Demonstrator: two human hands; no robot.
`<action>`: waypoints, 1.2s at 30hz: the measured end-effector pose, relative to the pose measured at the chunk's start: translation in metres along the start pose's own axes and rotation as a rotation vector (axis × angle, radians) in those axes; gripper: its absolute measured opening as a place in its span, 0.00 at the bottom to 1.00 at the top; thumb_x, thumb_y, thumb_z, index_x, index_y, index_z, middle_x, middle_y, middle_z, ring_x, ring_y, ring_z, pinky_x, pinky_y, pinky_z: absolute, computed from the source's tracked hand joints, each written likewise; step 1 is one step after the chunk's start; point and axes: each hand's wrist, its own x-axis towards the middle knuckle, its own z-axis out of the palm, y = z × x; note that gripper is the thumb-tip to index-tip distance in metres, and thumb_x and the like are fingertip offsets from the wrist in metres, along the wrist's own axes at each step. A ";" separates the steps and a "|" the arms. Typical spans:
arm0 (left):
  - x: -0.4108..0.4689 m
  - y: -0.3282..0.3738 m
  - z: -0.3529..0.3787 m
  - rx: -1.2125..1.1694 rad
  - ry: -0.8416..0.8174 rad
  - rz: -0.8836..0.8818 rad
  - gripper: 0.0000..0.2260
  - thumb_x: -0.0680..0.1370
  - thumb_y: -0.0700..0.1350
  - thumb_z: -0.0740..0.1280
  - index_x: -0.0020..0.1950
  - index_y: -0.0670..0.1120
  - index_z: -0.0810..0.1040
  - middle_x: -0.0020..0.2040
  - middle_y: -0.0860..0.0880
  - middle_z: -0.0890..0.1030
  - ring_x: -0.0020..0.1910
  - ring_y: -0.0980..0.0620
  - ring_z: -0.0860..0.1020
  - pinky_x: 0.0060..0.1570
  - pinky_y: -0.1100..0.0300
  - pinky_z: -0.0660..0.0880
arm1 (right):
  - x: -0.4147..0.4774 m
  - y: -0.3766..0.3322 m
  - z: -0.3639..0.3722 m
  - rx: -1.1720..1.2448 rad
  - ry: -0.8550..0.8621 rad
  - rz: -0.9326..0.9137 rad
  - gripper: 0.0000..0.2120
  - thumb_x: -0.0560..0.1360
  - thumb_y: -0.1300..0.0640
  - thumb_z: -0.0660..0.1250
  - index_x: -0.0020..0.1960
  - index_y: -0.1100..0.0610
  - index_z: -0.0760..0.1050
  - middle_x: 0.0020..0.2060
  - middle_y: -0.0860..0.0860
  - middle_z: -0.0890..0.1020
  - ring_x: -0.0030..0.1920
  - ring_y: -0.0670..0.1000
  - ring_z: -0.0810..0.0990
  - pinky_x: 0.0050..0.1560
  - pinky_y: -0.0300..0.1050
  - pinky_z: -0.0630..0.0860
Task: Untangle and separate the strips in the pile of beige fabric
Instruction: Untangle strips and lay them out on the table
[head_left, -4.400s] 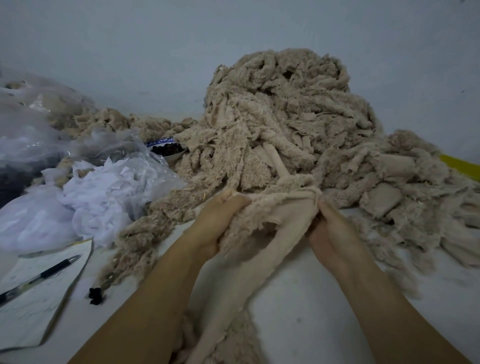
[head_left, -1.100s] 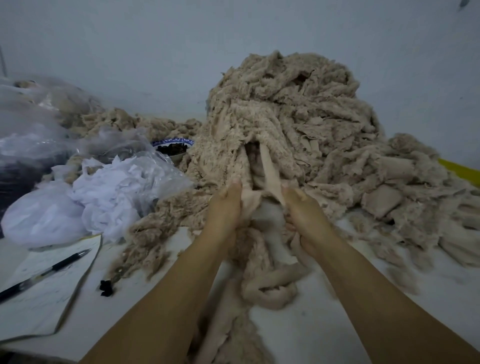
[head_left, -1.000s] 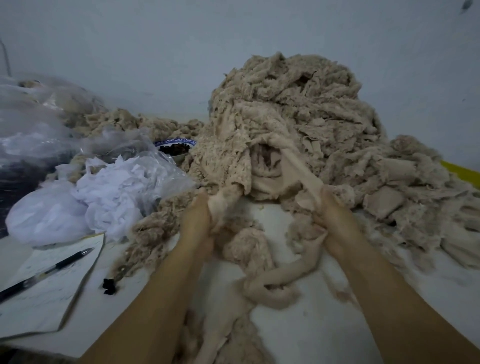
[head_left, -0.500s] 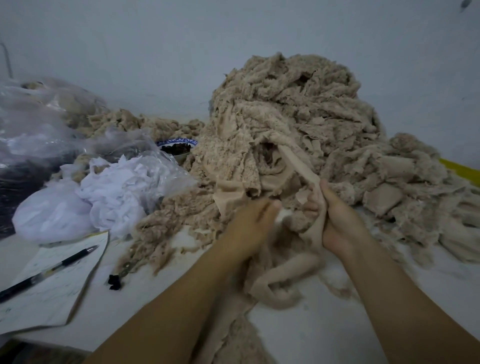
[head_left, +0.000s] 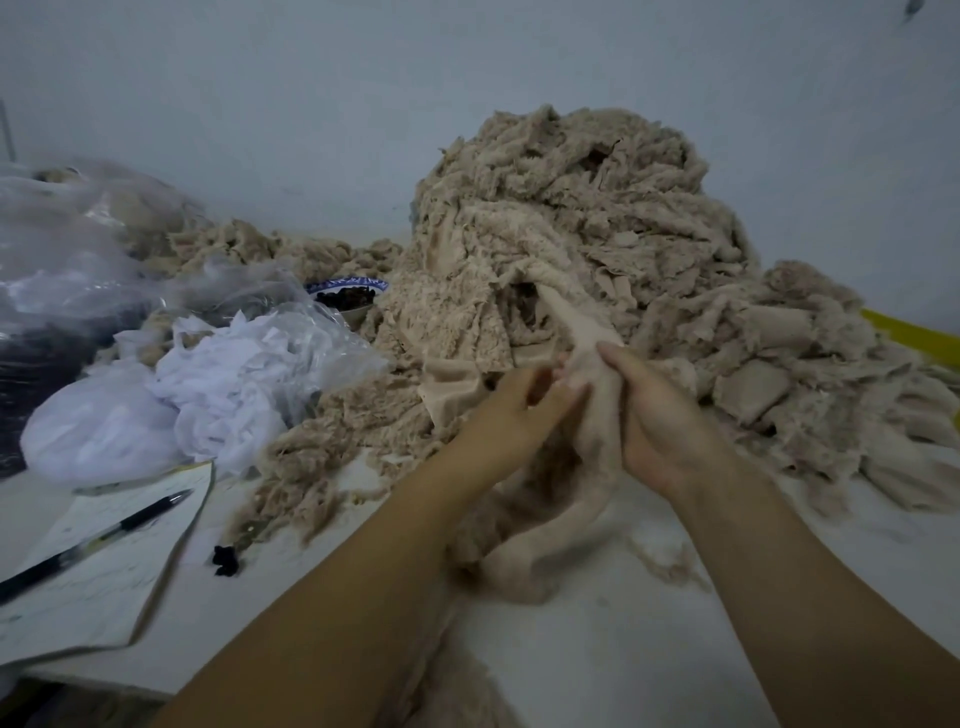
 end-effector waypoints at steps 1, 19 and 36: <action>0.002 0.006 0.004 -0.051 -0.060 -0.002 0.21 0.77 0.67 0.61 0.64 0.59 0.74 0.52 0.65 0.79 0.50 0.68 0.78 0.48 0.65 0.76 | 0.001 0.002 0.002 -0.053 0.006 -0.037 0.15 0.82 0.52 0.63 0.59 0.62 0.79 0.52 0.60 0.85 0.52 0.54 0.85 0.48 0.47 0.82; 0.012 -0.009 -0.031 -0.717 0.068 -0.423 0.16 0.78 0.56 0.68 0.44 0.44 0.85 0.39 0.44 0.85 0.33 0.49 0.84 0.30 0.60 0.78 | -0.003 -0.003 -0.024 -0.324 0.248 -0.244 0.07 0.83 0.48 0.61 0.49 0.46 0.77 0.45 0.46 0.86 0.44 0.44 0.85 0.41 0.40 0.81; 0.041 0.014 0.001 -0.589 -0.212 -0.301 0.12 0.82 0.50 0.64 0.57 0.42 0.78 0.51 0.43 0.80 0.50 0.47 0.78 0.56 0.54 0.75 | -0.013 0.019 -0.026 -0.225 -0.040 -0.080 0.16 0.83 0.49 0.58 0.62 0.57 0.78 0.51 0.56 0.86 0.52 0.52 0.85 0.50 0.45 0.81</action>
